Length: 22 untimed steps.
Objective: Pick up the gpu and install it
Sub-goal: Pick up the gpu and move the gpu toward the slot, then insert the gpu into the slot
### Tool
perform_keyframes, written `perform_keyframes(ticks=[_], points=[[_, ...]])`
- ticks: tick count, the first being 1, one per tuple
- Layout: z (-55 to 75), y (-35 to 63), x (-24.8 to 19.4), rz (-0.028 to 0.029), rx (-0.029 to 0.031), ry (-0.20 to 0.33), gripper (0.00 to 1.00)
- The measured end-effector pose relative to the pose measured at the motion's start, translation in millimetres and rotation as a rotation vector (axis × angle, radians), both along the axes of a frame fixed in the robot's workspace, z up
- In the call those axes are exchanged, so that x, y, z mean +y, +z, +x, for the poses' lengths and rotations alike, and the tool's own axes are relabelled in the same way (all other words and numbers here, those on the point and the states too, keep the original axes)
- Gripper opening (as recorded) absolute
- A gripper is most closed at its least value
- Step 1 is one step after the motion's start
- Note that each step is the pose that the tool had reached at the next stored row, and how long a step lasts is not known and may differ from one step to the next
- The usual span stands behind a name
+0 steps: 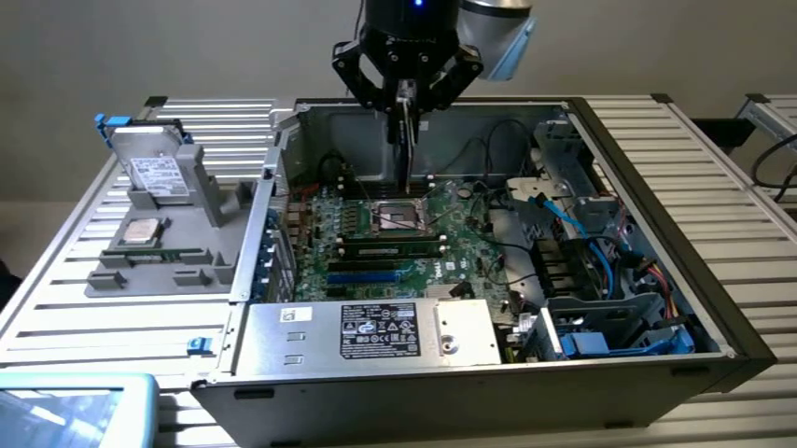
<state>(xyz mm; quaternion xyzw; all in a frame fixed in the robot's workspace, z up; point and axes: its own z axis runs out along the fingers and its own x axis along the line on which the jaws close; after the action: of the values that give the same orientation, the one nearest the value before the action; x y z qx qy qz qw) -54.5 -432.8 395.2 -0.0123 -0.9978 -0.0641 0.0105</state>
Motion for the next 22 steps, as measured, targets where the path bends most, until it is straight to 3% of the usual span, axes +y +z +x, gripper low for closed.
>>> perform_keyframes(ticks=[12, 18, 22], points=[[40.8, -17.8, 0.6, -0.0018, 0.0008, 0.001, 0.28], [41.7, -17.9, 0.7, -0.002, 0.0008, 0.008, 0.28], [41.7, -18.0, 0.7, -0.0019, 0.0007, 0.08, 0.28]])
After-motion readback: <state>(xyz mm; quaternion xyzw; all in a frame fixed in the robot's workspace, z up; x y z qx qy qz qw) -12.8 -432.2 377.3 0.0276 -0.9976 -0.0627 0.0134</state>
